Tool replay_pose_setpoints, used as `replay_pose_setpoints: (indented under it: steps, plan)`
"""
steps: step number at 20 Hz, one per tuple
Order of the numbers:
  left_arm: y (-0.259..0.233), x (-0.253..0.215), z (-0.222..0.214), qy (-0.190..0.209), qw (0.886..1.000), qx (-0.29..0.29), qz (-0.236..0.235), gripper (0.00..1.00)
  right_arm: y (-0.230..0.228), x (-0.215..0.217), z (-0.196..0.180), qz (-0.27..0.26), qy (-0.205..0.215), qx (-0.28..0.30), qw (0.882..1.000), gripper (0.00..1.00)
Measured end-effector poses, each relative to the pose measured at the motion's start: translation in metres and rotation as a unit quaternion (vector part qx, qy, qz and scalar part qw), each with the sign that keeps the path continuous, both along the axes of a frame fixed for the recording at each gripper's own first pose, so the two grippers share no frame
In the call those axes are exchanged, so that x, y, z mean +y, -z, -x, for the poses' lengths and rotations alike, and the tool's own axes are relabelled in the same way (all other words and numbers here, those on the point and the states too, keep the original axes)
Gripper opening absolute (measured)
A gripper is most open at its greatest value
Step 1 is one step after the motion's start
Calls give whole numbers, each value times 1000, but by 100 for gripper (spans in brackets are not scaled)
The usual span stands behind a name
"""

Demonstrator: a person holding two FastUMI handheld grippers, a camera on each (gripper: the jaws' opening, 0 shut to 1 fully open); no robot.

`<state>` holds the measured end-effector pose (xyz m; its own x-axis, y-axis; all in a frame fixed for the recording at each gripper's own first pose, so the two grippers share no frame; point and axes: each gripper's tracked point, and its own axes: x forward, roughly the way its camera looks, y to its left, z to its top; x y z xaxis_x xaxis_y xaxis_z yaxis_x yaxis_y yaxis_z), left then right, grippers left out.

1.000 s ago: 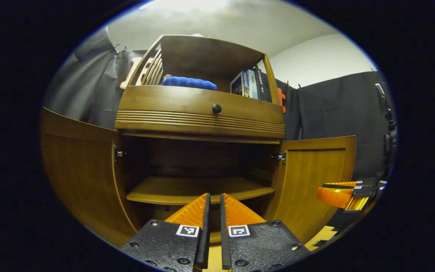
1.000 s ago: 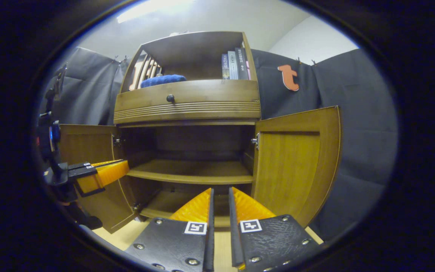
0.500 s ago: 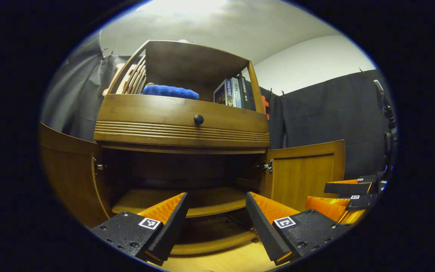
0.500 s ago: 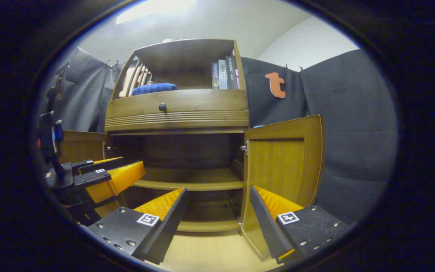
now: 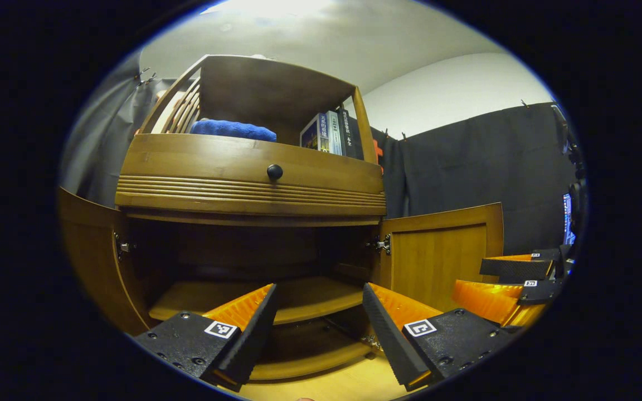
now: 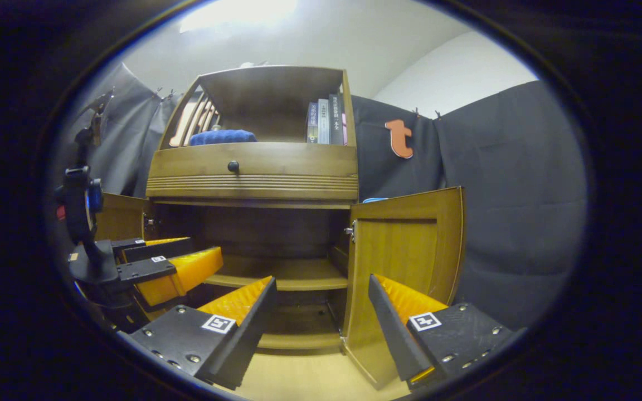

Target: Open the right door of the double-door shoe cabinet with the right hand, and open the left door with the left hand.

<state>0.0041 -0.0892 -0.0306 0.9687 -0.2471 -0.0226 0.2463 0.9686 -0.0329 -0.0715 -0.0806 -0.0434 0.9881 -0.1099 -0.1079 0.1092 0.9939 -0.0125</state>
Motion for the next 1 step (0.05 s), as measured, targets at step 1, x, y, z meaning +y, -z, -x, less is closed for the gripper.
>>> replay_pose_setpoints:
  steps: [1]
  plan:
    - [1,1,-1,-1,1000,1,3,93,-2,1,0,4,-1,-4,1000,98]
